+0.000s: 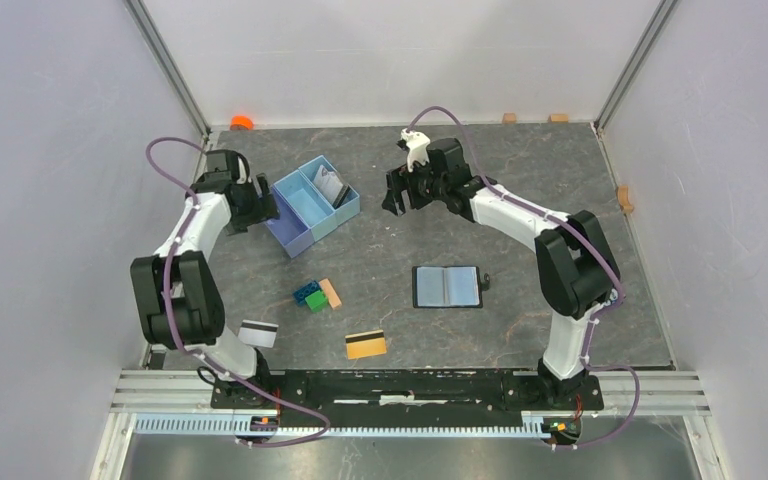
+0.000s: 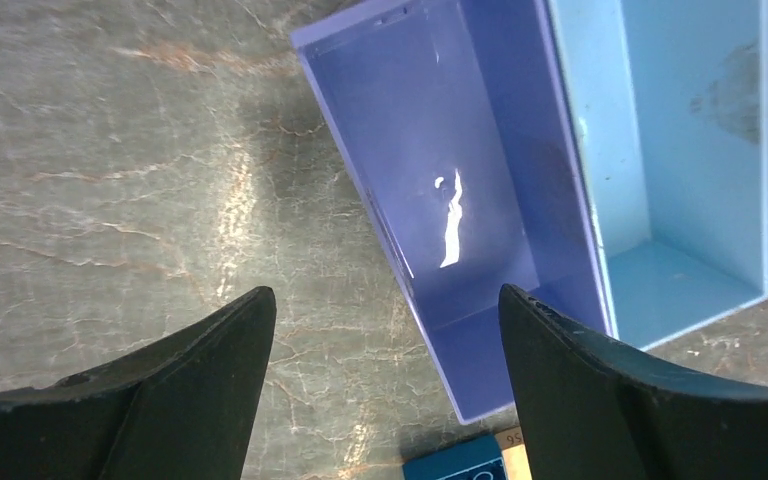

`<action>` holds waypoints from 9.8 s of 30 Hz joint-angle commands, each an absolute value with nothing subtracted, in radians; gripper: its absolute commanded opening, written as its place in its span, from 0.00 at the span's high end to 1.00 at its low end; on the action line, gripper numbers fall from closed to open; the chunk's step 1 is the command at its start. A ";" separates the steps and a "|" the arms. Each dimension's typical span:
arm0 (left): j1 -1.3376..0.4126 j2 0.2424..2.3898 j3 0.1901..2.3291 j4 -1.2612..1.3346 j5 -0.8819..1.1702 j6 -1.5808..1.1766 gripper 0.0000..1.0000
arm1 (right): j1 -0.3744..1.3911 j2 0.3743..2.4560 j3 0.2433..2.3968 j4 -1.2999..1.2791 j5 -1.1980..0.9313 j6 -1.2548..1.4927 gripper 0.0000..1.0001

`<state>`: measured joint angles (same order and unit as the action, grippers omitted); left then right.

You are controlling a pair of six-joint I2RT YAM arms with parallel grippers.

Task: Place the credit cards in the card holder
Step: Move the storage box to the center of the board, then pick up the credit card from the storage box.

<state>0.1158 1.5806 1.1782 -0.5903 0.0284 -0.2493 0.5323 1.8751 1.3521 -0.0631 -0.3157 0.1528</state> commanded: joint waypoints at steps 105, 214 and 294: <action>-0.235 1.717 1.172 -0.552 0.155 -0.262 0.98 | 0.635 1.877 1.400 -0.270 0.341 0.429 0.47; -0.262 1.599 1.126 -0.552 0.115 -0.308 0.98 | 0.808 1.611 1.005 -0.268 0.345 0.958 0.92; -0.495 1.572 1.172 -0.279 0.387 -0.479 0.31 | 0.768 1.606 0.988 0.038 0.003 0.552 0.97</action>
<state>-0.4843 1.5620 1.1572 -0.3454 0.3531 -0.4019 0.7685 1.6058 0.9676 0.0143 0.0071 0.5697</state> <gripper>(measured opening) 0.682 0.036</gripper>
